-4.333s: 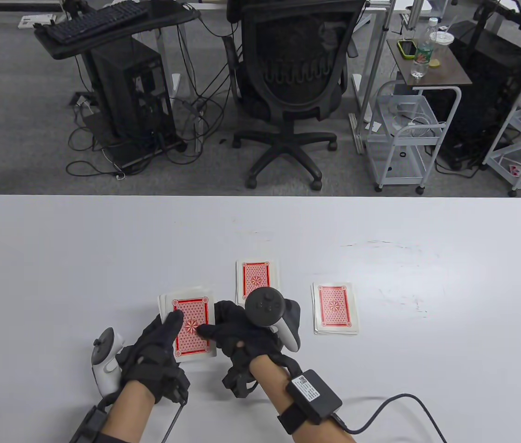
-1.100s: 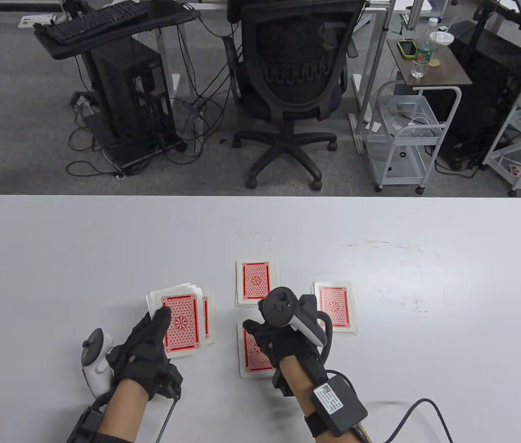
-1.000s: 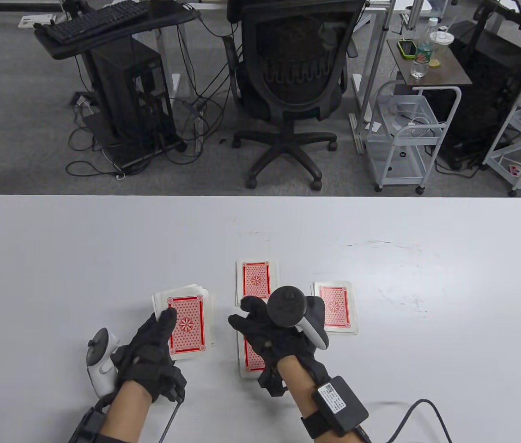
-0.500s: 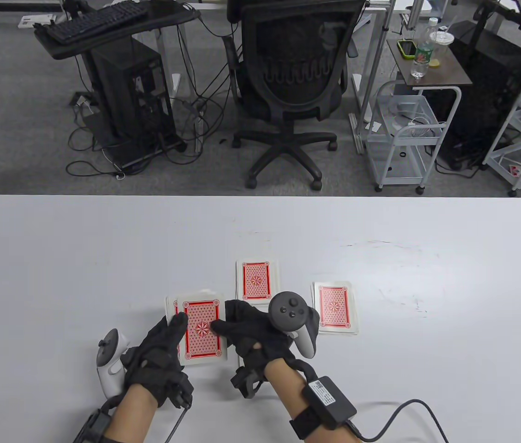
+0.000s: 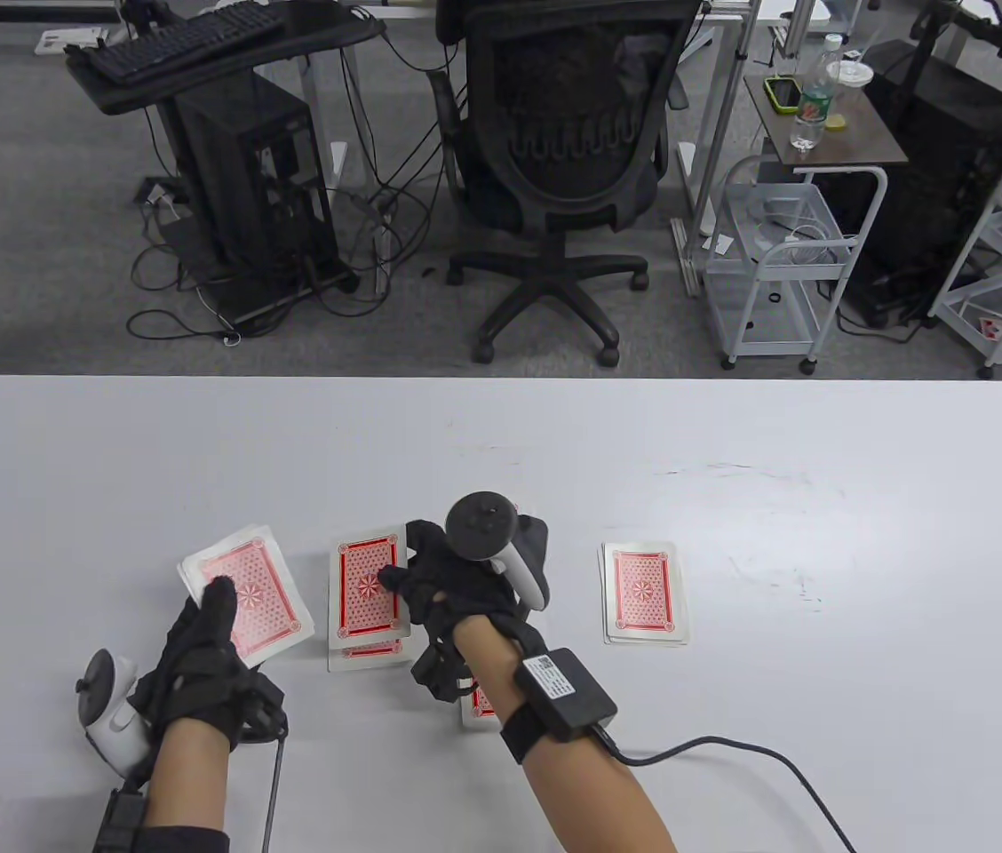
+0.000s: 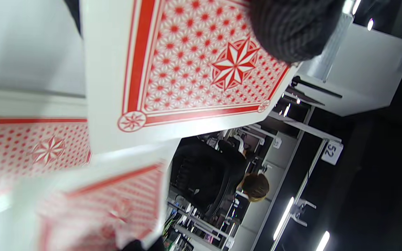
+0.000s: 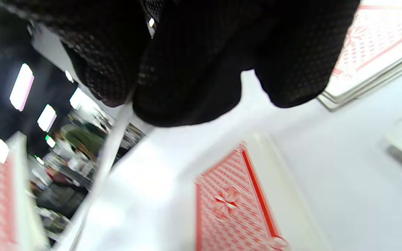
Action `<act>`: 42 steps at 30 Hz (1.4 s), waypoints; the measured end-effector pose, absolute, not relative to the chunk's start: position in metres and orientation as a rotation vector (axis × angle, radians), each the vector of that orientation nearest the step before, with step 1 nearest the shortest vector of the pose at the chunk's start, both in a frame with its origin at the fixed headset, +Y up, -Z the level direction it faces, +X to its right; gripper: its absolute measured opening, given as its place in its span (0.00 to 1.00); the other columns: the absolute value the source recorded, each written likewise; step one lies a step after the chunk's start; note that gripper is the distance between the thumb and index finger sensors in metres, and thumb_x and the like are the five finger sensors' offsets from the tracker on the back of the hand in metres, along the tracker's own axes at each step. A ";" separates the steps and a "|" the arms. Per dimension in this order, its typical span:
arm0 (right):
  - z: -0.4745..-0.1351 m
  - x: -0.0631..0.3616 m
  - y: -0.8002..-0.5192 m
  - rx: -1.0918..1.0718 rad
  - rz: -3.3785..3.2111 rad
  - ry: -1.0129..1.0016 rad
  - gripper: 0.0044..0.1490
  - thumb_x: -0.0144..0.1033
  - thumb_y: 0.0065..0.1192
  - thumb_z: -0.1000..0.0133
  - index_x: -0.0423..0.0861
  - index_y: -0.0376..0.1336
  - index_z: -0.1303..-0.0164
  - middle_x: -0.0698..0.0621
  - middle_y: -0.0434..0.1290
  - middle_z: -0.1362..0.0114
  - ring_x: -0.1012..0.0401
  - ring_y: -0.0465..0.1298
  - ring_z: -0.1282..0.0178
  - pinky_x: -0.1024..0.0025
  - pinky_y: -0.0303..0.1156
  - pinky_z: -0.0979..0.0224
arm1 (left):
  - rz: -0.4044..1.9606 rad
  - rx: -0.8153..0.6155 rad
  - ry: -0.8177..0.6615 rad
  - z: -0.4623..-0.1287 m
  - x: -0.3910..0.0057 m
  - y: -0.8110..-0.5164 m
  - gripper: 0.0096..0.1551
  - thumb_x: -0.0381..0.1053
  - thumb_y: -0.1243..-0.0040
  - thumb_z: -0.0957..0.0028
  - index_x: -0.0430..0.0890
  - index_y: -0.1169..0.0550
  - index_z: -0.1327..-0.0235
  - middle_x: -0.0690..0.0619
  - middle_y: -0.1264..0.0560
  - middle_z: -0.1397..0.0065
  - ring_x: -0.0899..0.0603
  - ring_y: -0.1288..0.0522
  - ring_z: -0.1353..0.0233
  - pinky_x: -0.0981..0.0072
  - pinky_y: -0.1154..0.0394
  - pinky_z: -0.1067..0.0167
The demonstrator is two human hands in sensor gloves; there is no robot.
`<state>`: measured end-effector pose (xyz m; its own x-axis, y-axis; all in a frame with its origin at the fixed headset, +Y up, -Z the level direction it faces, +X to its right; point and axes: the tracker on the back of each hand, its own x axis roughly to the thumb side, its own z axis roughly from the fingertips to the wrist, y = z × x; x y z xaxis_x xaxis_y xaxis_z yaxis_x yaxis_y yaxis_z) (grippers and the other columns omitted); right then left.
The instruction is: Four-player card dealing with fan arrangement
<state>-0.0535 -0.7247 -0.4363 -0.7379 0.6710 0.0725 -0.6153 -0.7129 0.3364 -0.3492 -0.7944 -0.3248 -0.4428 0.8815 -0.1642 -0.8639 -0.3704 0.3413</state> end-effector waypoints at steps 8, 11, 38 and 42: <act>-0.445 -0.111 -0.753 0.246 3.005 0.397 0.52 0.46 0.72 0.45 0.29 0.52 0.24 0.54 0.77 0.49 0.68 0.84 0.72 0.55 0.78 0.48 | 1.963 0.023 0.430 -0.330 -0.344 -0.794 0.24 0.60 0.38 0.44 0.58 0.26 0.36 0.60 0.20 0.35 0.46 0.15 0.38 0.55 0.17 0.43; -0.445 -0.118 -0.760 0.266 3.142 0.432 0.51 0.49 0.71 0.45 0.30 0.53 0.25 0.54 0.78 0.50 0.69 0.83 0.73 0.56 0.78 0.48 | 1.971 0.016 0.414 -0.330 -0.341 -0.792 0.24 0.60 0.38 0.45 0.58 0.25 0.36 0.60 0.19 0.35 0.45 0.15 0.39 0.54 0.17 0.44; -0.394 -0.022 -0.715 0.405 2.080 0.226 0.38 0.42 0.77 0.51 0.38 0.64 0.35 0.53 0.79 0.48 0.59 0.88 0.57 0.44 0.73 0.39 | 1.937 -0.233 0.197 -0.325 -0.267 -0.786 0.24 0.61 0.37 0.47 0.58 0.24 0.38 0.60 0.18 0.37 0.45 0.14 0.40 0.54 0.16 0.45; -0.402 -0.006 -0.716 0.358 2.031 0.257 0.37 0.41 0.76 0.49 0.37 0.64 0.34 0.53 0.79 0.48 0.58 0.88 0.56 0.44 0.73 0.39 | 1.956 -0.231 0.196 -0.327 -0.269 -0.788 0.24 0.61 0.38 0.46 0.58 0.24 0.37 0.60 0.18 0.37 0.45 0.14 0.40 0.55 0.16 0.45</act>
